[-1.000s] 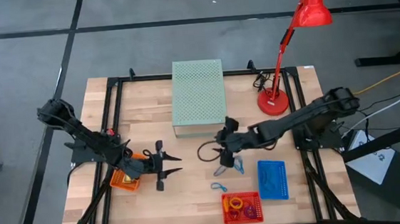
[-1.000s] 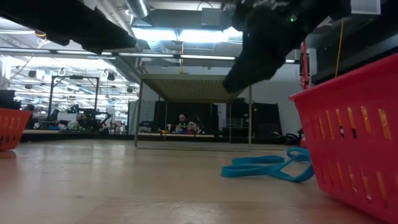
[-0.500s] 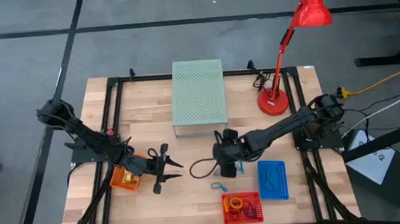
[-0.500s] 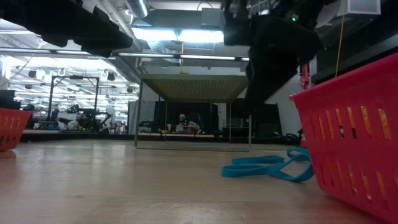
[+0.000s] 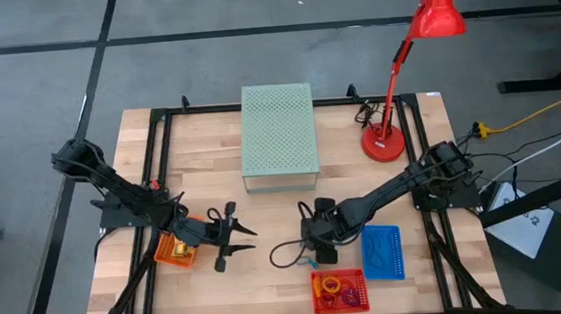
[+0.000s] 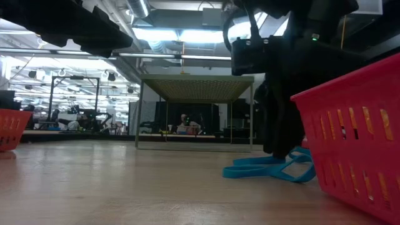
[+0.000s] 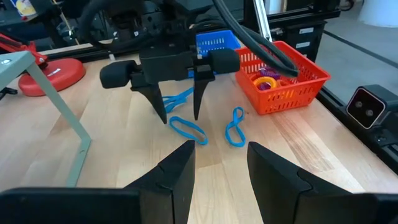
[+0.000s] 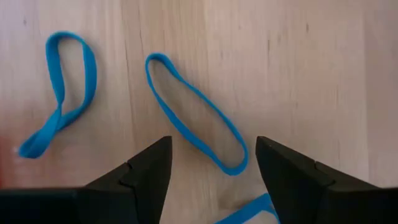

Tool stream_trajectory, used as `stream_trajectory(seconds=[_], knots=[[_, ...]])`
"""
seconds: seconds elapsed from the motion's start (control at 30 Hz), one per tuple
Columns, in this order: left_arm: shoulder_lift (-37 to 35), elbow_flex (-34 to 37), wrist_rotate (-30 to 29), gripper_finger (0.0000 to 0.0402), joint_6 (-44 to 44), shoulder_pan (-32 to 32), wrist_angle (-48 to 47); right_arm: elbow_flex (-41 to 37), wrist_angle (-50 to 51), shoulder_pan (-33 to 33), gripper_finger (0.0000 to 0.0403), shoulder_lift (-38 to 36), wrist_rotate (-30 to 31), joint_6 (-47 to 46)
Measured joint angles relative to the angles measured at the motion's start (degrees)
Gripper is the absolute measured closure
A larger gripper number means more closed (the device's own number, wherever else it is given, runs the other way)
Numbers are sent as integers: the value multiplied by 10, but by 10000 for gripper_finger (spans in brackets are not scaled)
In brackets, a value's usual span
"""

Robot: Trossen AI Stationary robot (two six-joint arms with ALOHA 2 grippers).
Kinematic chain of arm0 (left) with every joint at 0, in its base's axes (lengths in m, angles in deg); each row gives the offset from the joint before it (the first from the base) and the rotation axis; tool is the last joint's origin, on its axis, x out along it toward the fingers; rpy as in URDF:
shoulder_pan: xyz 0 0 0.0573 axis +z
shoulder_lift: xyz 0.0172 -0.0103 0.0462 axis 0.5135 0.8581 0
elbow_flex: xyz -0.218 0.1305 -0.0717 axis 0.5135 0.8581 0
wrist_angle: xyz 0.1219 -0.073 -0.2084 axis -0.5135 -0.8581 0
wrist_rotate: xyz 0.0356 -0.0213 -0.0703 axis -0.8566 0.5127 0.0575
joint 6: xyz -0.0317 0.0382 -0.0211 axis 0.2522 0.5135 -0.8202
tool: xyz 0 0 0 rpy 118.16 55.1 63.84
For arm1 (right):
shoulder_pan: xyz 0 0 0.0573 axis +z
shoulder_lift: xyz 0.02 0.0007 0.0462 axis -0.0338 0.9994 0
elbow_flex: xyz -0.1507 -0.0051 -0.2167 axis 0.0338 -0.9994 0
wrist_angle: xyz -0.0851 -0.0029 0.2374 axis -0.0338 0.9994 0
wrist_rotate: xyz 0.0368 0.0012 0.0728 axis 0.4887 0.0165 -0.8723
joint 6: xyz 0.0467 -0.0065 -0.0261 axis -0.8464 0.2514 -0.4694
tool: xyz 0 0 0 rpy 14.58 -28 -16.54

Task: Pick & Place Office Desk Supplies
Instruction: Put the blue rubber band into the blue bin

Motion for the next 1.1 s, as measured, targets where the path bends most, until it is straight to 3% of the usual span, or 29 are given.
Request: stream_trajectory(seconds=[0.23,0.43,0.6,0.77,0.97,1.1], knots=[[0,0,3,259,-5,0,0,0,-11,-1,178,0,19,0],[0,0,5,259,-7,0,0,0,-11,-5,261,0,12,2],[0,0,18,259,-14,0,-1,0,-10,-6,297,0,-56,-6],[0,0,18,258,-15,0,-6,0,-10,-6,249,0,-75,-16],[0,0,18,258,-15,0,-13,0,-12,-5,167,0,-51,0],[0,0,18,258,-15,0,-13,0,-12,-5,152,0,-46,3]])
